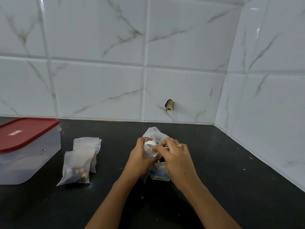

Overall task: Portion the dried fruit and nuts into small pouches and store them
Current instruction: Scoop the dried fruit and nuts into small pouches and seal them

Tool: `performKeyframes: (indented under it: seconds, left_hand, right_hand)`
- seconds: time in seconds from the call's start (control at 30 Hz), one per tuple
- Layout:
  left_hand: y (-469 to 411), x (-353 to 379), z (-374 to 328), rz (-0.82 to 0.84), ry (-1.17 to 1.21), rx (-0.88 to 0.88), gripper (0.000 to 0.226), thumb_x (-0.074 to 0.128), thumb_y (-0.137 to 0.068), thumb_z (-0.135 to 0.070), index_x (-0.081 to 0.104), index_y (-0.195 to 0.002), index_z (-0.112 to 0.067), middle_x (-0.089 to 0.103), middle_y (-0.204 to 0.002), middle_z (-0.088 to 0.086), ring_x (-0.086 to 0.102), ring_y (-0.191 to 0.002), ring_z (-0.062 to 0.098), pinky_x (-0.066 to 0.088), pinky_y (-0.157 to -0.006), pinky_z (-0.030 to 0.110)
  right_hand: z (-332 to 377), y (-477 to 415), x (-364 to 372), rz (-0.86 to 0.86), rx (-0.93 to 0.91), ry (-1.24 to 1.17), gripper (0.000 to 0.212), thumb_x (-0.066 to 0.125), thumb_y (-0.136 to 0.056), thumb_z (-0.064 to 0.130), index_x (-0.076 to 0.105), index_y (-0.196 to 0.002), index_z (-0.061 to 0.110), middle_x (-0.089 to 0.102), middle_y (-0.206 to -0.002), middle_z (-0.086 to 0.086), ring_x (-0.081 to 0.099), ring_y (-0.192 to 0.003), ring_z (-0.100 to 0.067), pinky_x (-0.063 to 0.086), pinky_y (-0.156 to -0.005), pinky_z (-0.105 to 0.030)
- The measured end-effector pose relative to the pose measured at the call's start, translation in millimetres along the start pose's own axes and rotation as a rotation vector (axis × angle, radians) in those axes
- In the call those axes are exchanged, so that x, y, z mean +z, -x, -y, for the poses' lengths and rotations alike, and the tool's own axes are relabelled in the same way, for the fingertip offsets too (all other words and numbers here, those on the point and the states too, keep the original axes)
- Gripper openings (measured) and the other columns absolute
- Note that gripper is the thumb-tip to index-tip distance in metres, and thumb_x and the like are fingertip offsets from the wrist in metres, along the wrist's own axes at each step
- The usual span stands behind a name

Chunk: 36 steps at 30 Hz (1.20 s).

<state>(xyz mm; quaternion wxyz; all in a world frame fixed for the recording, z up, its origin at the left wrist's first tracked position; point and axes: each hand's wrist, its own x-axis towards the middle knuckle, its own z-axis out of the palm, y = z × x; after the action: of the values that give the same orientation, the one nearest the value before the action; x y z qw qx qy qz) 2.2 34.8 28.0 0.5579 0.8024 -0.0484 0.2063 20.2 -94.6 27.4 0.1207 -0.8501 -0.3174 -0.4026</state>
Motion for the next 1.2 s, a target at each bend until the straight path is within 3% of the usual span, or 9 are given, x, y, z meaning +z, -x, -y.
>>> performKeyframes:
  seconds: [0.1,0.27,0.43,0.6,0.8,0.9,1.0,1.1,1.2]
  left_hand:
    - [0.7,1.2,-0.7,0.003,-0.004,-0.003,0.055,0.072,-0.078,-0.016,0.039,-0.122,-0.018,0.047,-0.099,-0.014,0.048,-0.083,-0.005,0.041,-0.063,-0.002]
    - [-3.0,4.1,2.8,-0.023,-0.04,-0.091,0.061,0.073,-0.077,-0.017,0.037,-0.126,-0.014,0.046,-0.111,-0.003,0.049,-0.094,0.008,0.04,-0.063,0.01]
    - [-2.9,9.6,8.0,-0.153,-0.093,-0.157,0.067,0.073,-0.077,-0.025,0.035,-0.13,-0.011,0.029,-0.131,0.006,0.038,-0.097,0.01,0.037,-0.077,0.022]
    - [-4.3,12.2,13.1,-0.132,-0.063,-0.212,0.061,0.071,-0.078,-0.027,0.037,-0.126,-0.009,0.04,-0.128,0.009,0.044,-0.099,0.014,0.039,-0.068,0.022]
    - [-0.1,26.9,7.8,-0.048,-0.069,-0.198,0.061,0.071,-0.077,-0.03,0.038,-0.125,-0.011,0.042,-0.125,0.007,0.048,-0.104,0.015,0.045,-0.08,0.027]
    - [2.0,34.8,4.3,0.031,-0.018,-0.185,0.059,0.073,-0.077,-0.029,0.04,-0.122,-0.012,0.04,-0.125,0.004,0.049,-0.109,0.015,0.05,-0.088,0.029]
    - [3.3,37.0,-0.7,0.05,-0.006,-0.12,0.053,0.073,-0.078,-0.025,0.04,-0.118,-0.014,0.033,-0.122,-0.001,0.043,-0.107,0.01,0.044,-0.072,0.008]
    - [3.1,32.4,-1.6,0.011,-0.003,-0.033,0.051,0.074,-0.076,-0.022,0.037,-0.11,-0.018,0.029,-0.117,-0.003,0.04,-0.103,0.005,0.038,-0.068,-0.002]
    - [4.0,19.8,0.4,-0.041,0.025,0.017,0.059,0.077,-0.073,-0.02,0.033,-0.111,-0.018,0.035,-0.115,-0.002,0.045,-0.104,0.007,0.043,-0.074,0.005]
  right_hand:
    - [-0.7,-0.2,-0.6,-0.016,-0.002,-0.032,0.04,0.085,-0.055,0.011,0.07,-0.09,0.023,0.065,-0.084,-0.001,0.065,-0.073,-0.017,0.052,-0.063,-0.031]
    - [-3.0,-2.1,-7.5,-0.043,0.168,-0.196,0.028,0.04,-0.077,0.01,0.063,-0.088,0.02,0.061,-0.089,0.003,0.06,-0.074,-0.014,0.044,-0.062,-0.019]
    - [-10.6,-4.0,-2.5,0.023,0.472,-0.44,0.028,0.046,-0.091,-0.002,0.064,-0.112,0.004,0.058,-0.113,-0.007,0.056,-0.092,-0.011,0.035,-0.07,0.004]
    - [-6.9,-6.9,8.1,0.321,0.497,-0.464,0.038,0.036,-0.096,0.003,0.05,-0.131,0.008,0.048,-0.136,-0.007,0.046,-0.124,-0.016,0.031,-0.091,-0.008]
    - [-21.0,-1.9,5.6,0.444,0.568,-0.254,0.041,0.033,-0.097,0.007,0.048,-0.135,0.011,0.049,-0.138,-0.006,0.042,-0.128,-0.022,0.037,-0.105,-0.029]
    - [-32.1,3.6,2.0,0.426,0.607,-0.185,0.041,0.034,-0.096,0.009,0.05,-0.133,0.013,0.052,-0.134,-0.007,0.043,-0.125,-0.025,0.042,-0.101,-0.036]
    - [-37.2,6.7,0.2,0.375,0.601,-0.184,0.039,0.035,-0.096,0.006,0.055,-0.129,0.013,0.056,-0.13,-0.007,0.047,-0.122,-0.024,0.042,-0.098,-0.031]
    - [-33.1,5.9,-5.6,0.132,0.585,-0.229,0.033,0.039,-0.094,0.005,0.063,-0.116,0.01,0.058,-0.121,-0.006,0.05,-0.114,-0.022,0.04,-0.084,-0.019]
    - [-10.5,-5.6,-18.5,-0.056,0.46,-0.434,0.025,0.044,-0.093,0.019,0.066,-0.101,0.011,0.059,-0.104,0.001,0.056,-0.097,-0.014,0.037,-0.074,-0.011]
